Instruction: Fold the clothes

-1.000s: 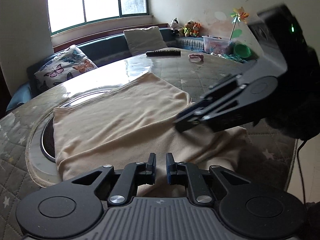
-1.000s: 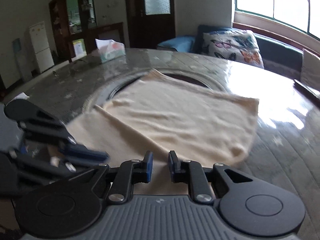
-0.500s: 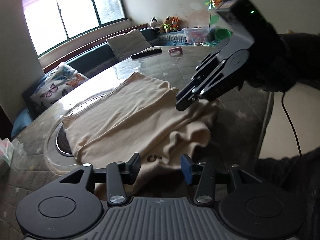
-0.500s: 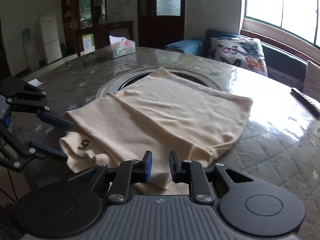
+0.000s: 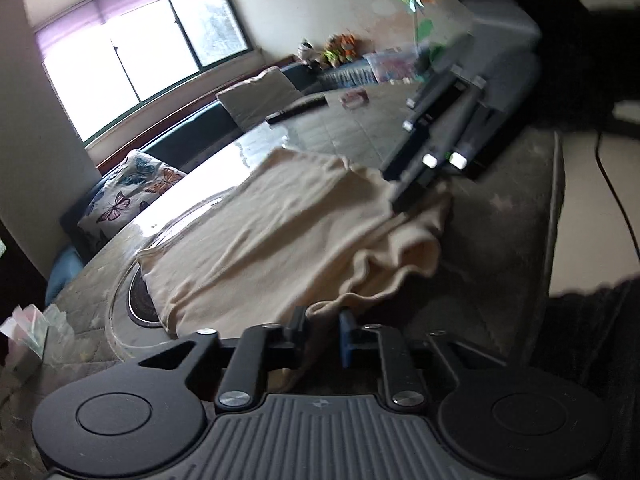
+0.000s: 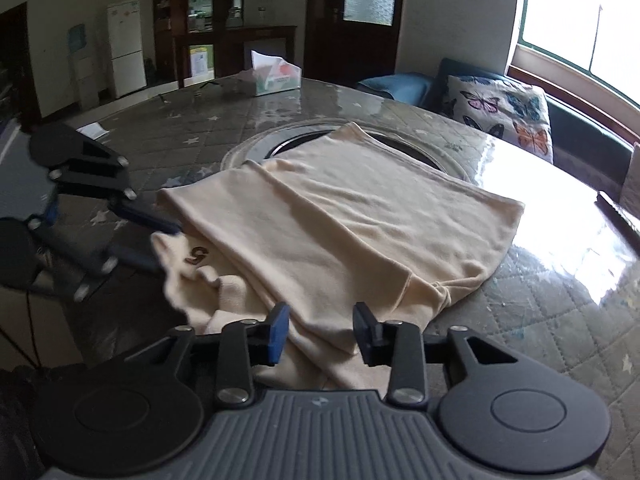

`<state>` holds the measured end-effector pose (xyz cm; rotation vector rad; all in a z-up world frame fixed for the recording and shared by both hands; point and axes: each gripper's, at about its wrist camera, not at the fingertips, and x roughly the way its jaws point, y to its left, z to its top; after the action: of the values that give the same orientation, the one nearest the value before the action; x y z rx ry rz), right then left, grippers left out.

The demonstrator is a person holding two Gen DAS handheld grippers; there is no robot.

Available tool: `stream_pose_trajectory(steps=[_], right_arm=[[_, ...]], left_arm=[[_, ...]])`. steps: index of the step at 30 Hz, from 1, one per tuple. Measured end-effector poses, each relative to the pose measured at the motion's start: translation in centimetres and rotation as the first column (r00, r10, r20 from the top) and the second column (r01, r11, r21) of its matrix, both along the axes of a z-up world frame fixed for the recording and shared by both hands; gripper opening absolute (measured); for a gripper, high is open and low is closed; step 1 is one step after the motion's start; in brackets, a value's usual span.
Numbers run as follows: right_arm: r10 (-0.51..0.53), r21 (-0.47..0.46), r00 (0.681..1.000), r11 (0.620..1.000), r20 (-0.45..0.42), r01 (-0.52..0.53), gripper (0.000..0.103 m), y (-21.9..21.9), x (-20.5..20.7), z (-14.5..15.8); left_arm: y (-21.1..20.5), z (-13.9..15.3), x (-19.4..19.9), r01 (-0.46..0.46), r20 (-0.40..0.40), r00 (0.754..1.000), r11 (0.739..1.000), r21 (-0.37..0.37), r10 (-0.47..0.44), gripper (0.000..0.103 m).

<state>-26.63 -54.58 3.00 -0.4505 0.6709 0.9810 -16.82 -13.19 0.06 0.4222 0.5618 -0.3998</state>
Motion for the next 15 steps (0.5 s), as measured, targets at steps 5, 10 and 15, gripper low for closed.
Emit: stream_pose_trajectory(steps=[5, 10, 15], right_arm=[[0.075, -0.012, 0.997, 0.997, 0.03, -0.075, 0.05, -0.7, -1.1, 0.8], [0.139, -0.017, 0.99, 0.99, 0.035, -0.139, 0.058, -0.6, -1.7, 0.3], [0.14, -0.019, 0.983, 0.99, 0.119, -0.139, 0.058, 0.9, -1.7, -1.2]], left_arm=[[0.7, 0.7, 1.5, -0.03, 0.012, 0.999, 0.997, -0.069, 0.031, 0.011], [1.4, 1.3, 3.7, -0.065, -0.017, 0.998, 0.988, -0.137, 0.063, 0.011], [1.5, 1.4, 3.9, -0.059, -0.027, 0.998, 0.989, -0.137, 0.056, 0.011]])
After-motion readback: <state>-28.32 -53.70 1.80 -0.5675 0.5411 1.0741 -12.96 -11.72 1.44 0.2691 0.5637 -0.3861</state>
